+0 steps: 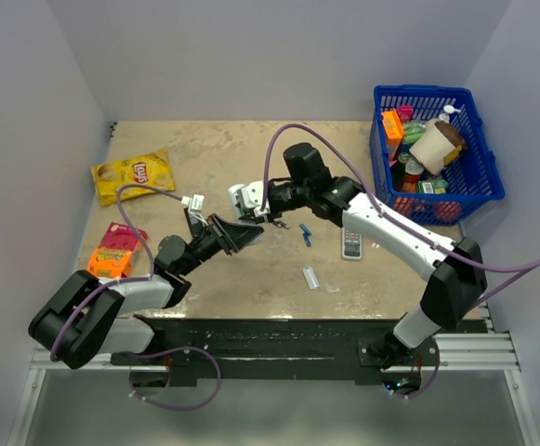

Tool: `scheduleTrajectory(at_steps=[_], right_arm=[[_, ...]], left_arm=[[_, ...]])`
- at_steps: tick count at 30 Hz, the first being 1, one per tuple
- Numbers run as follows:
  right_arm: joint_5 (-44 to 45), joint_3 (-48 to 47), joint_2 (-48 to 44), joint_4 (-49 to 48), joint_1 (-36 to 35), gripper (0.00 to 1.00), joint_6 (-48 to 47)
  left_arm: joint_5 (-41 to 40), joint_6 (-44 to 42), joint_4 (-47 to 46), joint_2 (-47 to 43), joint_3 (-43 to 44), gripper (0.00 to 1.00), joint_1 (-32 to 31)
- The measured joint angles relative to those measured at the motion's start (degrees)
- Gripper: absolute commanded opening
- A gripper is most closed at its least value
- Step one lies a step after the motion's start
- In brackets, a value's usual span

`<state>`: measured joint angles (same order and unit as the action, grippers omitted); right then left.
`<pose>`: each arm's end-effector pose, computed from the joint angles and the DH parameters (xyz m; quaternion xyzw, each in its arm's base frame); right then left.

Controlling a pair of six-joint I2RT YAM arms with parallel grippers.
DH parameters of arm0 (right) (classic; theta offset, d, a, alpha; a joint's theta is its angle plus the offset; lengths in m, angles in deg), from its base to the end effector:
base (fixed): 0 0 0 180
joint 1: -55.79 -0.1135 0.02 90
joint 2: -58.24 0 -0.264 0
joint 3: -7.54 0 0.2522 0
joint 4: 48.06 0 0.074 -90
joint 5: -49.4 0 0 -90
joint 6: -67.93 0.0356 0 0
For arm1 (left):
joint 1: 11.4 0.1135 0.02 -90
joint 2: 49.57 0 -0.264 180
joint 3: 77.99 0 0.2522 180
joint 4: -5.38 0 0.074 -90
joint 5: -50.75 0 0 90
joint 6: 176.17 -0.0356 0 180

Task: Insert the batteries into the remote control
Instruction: Load the battery into the remote control.

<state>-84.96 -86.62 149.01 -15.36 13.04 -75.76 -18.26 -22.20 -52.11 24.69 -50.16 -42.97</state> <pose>0.2489 0.2640 0.3437 -0.7230 0.3902 0.2797 0.4967 0.1871 -0.1299 0.2054 -0.0394 0.6395 -0.6399 0.4244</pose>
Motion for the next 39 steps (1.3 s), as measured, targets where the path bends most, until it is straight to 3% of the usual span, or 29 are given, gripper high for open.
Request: scheduleTrajectory(at_steps=[39], right_arm=[[-6.8,1.5,3.1,-10.5,3.3,0.35,5.1]], left_arm=[[7.9,0.5,0.6,2.4,0.9,0.00,-0.8]])
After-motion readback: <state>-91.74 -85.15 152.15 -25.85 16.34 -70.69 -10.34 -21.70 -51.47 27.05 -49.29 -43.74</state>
